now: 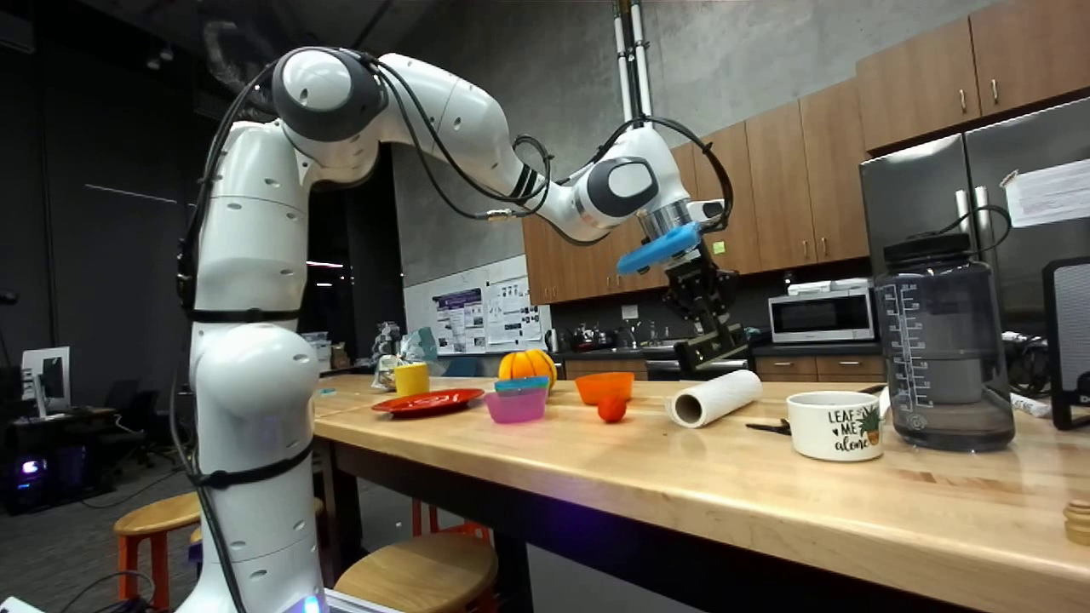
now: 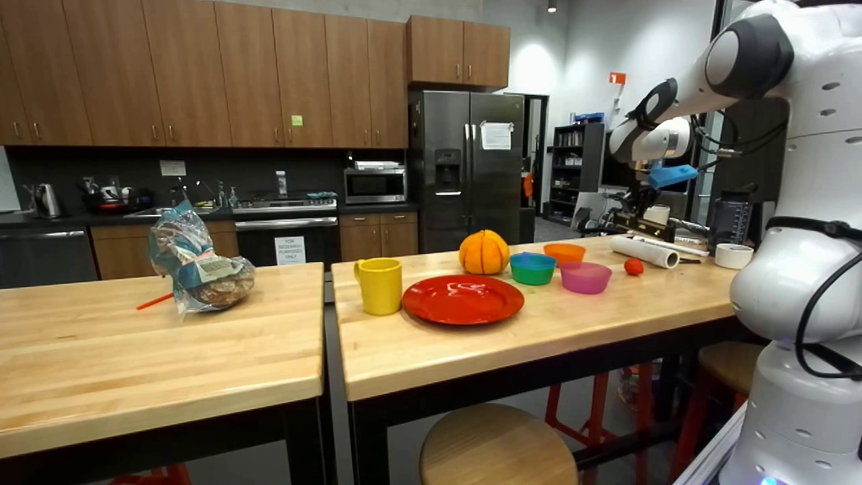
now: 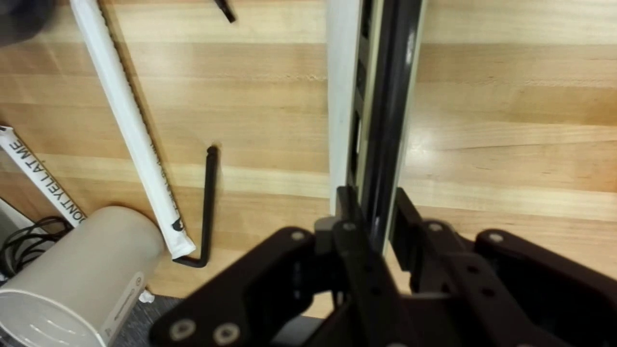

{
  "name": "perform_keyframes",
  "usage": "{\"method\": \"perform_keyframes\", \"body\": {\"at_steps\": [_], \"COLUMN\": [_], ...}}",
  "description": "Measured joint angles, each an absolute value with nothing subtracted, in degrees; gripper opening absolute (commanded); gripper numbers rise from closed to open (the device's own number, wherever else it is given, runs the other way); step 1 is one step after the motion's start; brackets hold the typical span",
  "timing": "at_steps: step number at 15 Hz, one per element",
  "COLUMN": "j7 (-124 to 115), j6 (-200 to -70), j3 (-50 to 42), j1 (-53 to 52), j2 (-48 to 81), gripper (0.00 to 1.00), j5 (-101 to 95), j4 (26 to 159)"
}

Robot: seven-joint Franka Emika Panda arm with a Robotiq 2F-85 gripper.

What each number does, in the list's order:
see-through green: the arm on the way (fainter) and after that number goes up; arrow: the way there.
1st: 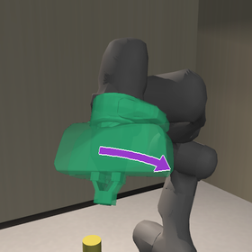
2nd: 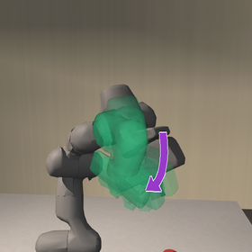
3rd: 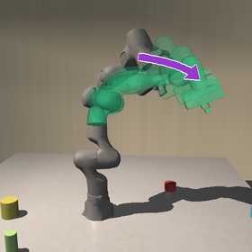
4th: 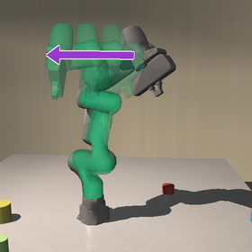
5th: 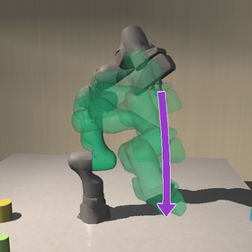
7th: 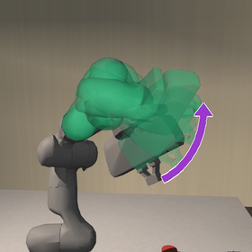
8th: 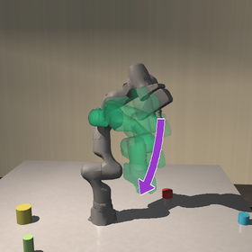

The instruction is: Remove the black object from the yellow mug and move it to the right

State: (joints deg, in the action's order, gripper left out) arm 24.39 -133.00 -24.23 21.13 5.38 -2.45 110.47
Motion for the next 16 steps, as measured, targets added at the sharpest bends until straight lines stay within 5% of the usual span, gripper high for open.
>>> {"method": "perform_keyframes", "body": {"at_steps": [16], "j7": [25.5], "j6": [-128.1], "j3": [-23.3], "j1": [25.9], "j2": [16.5], "gripper": [0.05], "j5": [-2.7], "j4": [100.6]}}
